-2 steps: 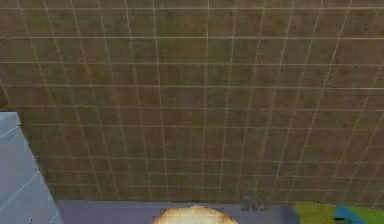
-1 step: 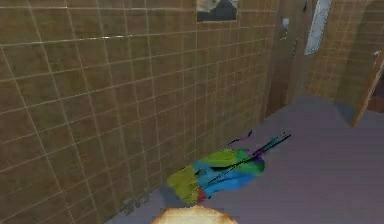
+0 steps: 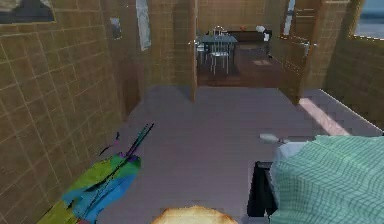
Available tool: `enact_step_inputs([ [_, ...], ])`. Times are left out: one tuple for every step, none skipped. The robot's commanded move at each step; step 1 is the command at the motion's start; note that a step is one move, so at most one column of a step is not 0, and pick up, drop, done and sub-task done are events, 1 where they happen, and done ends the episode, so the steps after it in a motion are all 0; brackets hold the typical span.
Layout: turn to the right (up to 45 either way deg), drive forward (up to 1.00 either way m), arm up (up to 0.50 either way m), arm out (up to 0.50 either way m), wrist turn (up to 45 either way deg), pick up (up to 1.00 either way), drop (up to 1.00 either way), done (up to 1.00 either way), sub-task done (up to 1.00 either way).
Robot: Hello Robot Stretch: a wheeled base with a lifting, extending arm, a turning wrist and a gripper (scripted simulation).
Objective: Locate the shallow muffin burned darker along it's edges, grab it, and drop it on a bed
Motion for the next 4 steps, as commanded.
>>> enact_step_inputs([
  [-45.0,0.0,0.0,0.0,0.0,0.0,0.0,0.0,0.0],
  [-45.0,0.0,0.0,0.0,0.0,0.0,0.0,0.0,0.0],
  [-45.0,0.0,0.0,0.0,0.0,0.0,0.0,0.0,0.0],
  [-36.0,0.0,0.0,0.0,0.0,0.0,0.0,0.0,0.0],
])
